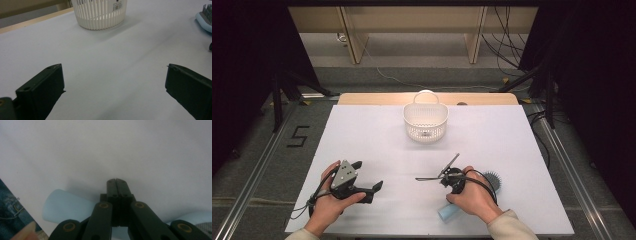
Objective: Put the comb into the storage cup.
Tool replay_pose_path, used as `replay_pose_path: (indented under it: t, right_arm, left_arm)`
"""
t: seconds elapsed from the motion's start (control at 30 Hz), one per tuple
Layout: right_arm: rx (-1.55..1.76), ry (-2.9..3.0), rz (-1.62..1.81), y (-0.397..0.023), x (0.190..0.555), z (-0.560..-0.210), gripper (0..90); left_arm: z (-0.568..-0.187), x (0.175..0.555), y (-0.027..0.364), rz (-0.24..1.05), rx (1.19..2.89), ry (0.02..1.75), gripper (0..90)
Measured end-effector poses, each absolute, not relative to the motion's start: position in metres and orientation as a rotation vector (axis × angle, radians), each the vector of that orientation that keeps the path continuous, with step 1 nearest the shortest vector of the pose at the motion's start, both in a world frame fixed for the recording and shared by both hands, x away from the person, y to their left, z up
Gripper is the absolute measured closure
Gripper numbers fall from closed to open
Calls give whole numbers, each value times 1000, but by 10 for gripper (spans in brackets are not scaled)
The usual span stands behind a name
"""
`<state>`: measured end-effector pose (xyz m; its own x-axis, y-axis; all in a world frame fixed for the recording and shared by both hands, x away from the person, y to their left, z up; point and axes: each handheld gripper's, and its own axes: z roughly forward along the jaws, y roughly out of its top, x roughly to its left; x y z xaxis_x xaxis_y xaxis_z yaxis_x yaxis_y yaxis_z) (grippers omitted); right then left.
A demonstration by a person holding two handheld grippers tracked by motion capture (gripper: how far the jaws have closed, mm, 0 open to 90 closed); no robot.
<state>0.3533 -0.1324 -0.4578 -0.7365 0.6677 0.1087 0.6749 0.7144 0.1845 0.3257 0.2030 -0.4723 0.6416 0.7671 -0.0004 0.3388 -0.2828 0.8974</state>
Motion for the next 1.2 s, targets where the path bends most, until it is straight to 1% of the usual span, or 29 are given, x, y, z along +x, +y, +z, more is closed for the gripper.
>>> replay_pose_path:
  t: [0.4,0.57,1.2]
  right_arm:
    - [-1092,-2876,-288,-152,333,-457,900]
    - [-1117,-2860,-260,-168,325,-457,900]
    - [-1276,-2797,-229,-216,316,-455,900]
  left_arm:
    - [-472,325,203,547,1879,879,17]
    - [-472,325,202,550,1880,879,16]
    - [-472,325,201,542,1883,874,19]
